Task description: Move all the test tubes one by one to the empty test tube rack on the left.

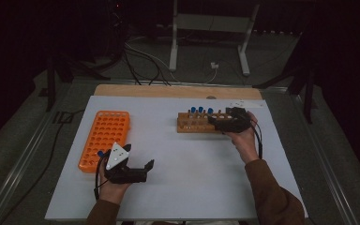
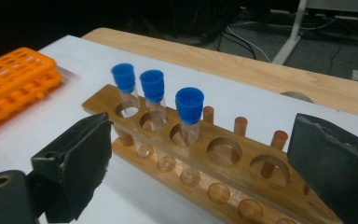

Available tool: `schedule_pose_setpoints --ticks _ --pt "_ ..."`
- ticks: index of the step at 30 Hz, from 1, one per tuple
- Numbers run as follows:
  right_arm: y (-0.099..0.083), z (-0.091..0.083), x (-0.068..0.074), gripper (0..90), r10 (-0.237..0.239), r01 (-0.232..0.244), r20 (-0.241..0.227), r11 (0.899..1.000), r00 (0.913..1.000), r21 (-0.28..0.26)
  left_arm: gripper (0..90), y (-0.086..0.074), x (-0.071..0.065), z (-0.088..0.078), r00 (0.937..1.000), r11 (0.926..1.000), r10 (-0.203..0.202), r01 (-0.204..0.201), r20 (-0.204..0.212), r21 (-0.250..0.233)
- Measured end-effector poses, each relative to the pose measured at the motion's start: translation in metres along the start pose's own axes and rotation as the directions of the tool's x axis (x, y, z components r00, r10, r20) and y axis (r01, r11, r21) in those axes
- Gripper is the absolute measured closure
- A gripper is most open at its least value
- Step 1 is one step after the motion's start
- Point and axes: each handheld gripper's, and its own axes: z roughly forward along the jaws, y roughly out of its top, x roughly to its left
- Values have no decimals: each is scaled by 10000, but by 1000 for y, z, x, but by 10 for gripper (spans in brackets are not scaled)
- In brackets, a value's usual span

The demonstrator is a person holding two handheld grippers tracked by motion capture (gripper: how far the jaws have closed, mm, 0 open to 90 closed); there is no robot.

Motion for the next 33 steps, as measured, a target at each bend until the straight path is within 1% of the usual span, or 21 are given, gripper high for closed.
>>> schedule_pose_setpoints --ticks 3,6,7,9,11,12,15,18,21,23,25,27,33 --pt "-1 9 1 142 30 -30 4 10000 10000 61 7 1 -2 -1 9999 9999 133 -133 -21 -95" --pt "-4 17 0 237 45 -46 16 9998 10000 197 7 2 -5 0 9996 9996 271 -270 50 -129" --pt "-5 19 0 289 8 -9 70 9998 10000 193 7 3 -7 0 9996 9995 276 -275 75 -141" --pt "-7 23 0 394 -24 23 35 9998 10000 213 7 3 -8 1 9994 9994 325 -323 152 -156" --pt "-8 26 1 477 -213 211 116 9995 9997 223 7 4 -9 1 9993 9993 335 -332 181 -156" --pt "-8 27 2 505 -263 260 138 9994 9996 209 7 4 -10 1 9992 9993 342 -339 202 -140" --pt "-8 29 3 615 -420 419 214 9991 9989 41 7 4 -10 2 9992 9994 322 -319 246 -119" --pt "-8 31 5 687 -630 630 230 9980 9977 13 7 3 -10 2 9992 9996 273 -270 278 -128" --pt "-9 33 8 731 -877 876 277 9961 9958 66 7 3 -11 3 9992 9996 252 -249 317 -99" --pt "-9 34 9 754 -902 901 237 9959 9956 60 7 3 -11 3 9991 9997 249 -247 355 -73" --pt "-10 36 11 756 -929 928 198 9957 9955 67 7 3 -11 4 9989 9996 267 -266 383 -32" --pt "-9 37 12 758 -1053 1052 299 9944 9940 72 7 2 -12 4 9988 9997 253 -252 417 -18" --pt "-9 36 13 762 -980 977 373 9952 9945 95 7 2 -12 5 9986 9998 173 -173 497 -1"
